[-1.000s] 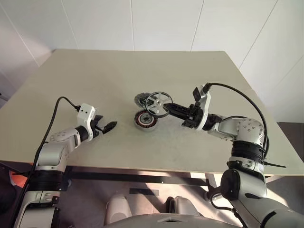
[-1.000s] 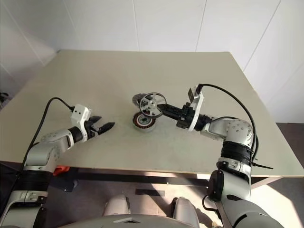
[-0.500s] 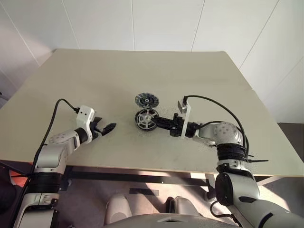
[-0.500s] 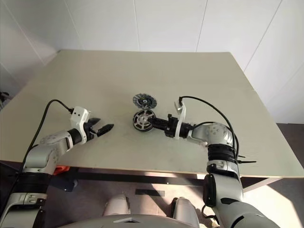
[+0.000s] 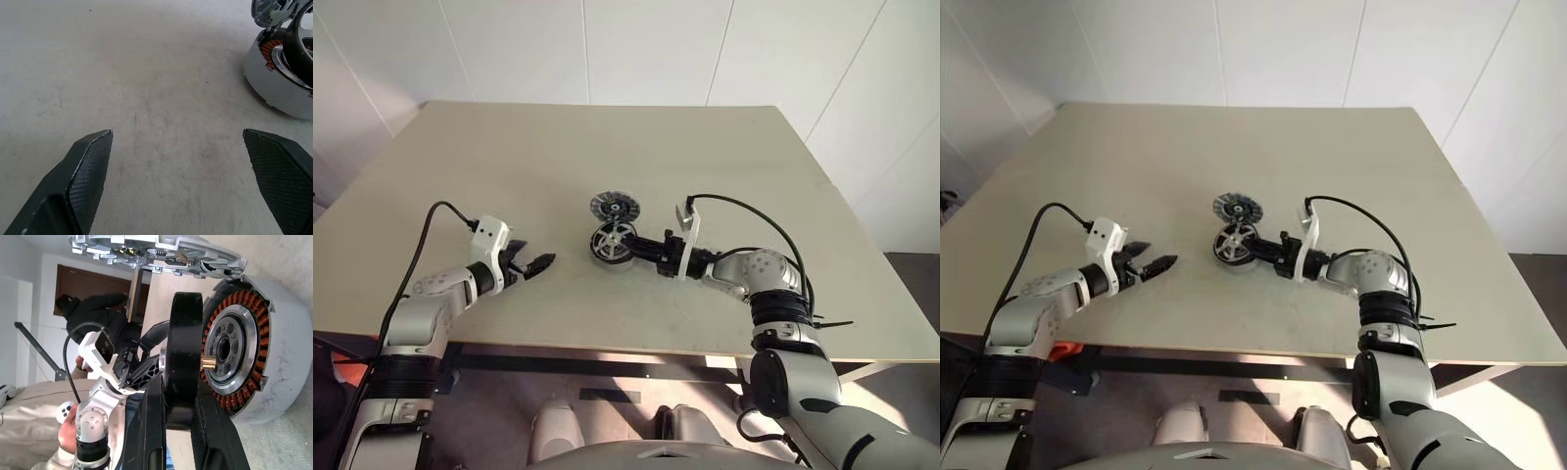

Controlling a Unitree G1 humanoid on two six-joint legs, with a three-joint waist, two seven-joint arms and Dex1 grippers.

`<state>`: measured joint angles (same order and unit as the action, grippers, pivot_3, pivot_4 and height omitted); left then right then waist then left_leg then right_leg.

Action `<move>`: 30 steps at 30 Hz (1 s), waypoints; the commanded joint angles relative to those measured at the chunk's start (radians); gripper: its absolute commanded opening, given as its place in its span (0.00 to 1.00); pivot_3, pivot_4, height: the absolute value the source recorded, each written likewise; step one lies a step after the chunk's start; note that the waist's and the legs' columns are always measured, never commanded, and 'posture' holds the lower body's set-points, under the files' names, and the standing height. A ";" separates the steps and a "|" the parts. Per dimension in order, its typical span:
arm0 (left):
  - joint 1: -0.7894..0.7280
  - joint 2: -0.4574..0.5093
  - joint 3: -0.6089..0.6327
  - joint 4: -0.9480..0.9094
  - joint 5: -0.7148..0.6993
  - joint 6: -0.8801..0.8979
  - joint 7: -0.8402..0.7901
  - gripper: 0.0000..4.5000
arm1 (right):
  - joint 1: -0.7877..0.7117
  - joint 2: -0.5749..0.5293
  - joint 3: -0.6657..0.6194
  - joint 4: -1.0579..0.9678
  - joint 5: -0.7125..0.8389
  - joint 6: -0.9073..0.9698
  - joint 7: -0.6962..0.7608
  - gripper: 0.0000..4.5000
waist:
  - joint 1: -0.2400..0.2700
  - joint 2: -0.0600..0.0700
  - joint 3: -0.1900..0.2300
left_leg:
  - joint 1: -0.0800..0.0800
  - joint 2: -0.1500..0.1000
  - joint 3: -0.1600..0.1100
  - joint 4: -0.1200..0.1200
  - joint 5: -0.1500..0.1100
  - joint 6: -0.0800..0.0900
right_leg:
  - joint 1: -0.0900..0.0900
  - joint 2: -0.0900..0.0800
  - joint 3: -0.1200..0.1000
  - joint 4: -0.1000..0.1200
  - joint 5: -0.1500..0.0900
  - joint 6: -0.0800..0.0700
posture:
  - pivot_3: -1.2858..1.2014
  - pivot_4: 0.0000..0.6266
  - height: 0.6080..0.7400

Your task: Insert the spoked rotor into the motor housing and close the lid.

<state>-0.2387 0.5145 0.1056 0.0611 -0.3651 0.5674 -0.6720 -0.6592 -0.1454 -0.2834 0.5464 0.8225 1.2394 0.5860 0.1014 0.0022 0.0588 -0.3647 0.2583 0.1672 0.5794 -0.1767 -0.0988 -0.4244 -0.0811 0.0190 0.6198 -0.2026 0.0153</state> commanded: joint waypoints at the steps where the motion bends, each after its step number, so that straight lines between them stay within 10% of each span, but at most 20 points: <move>1: -0.015 0.014 0.007 -0.037 0.000 -0.009 -0.004 1.00 | -0.045 0.011 -0.009 0.020 -0.006 -0.036 0.016 0.08 | -0.001 0.000 0.000 | 0.000 0.000 0.000 0.000 0.000 0.000 | 0.000 0.000 0.000 0.000 0.000 0.000 | 0.52 0.00 1.00; 15: -0.012 0.018 0.010 -0.038 0.003 -0.010 0.000 1.00 | -0.038 0.027 0.008 0.024 -0.032 -0.028 0.038 0.08 | -0.001 0.000 0.000 | 0.000 0.000 0.000 0.000 0.000 0.000 | 0.000 0.000 0.000 0.001 0.000 0.000 | 0.52 0.00 1.00; 22: -0.017 0.017 0.008 -0.030 0.010 -0.016 -0.001 1.00 | -0.025 0.029 0.007 -0.049 -0.017 -0.038 0.054 0.58 | -0.001 0.000 0.000 | 0.000 0.000 0.000 0.000 0.000 0.000 | 0.000 0.000 0.000 0.001 0.000 0.000 | 0.52 0.00 1.00; 30: -0.016 0.012 0.008 -0.030 0.013 -0.018 -0.001 1.00 | -0.026 0.007 -0.023 -0.063 -0.016 -0.066 0.052 0.58 | -0.001 0.000 0.000 | 0.000 0.000 0.000 0.001 0.000 0.000 | 0.000 0.000 0.000 0.002 0.000 0.000 | 0.52 0.00 1.00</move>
<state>-0.2389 0.5178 0.1056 0.0612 -0.3513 0.5640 -0.6715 -0.6762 -0.1307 -0.2858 0.5120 0.7862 1.1871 0.6301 0.1004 0.0018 0.0586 -0.3645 0.2583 0.1668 0.5799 -0.1762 -0.0985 -0.4243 -0.0811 0.0188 0.6213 -0.2026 0.0152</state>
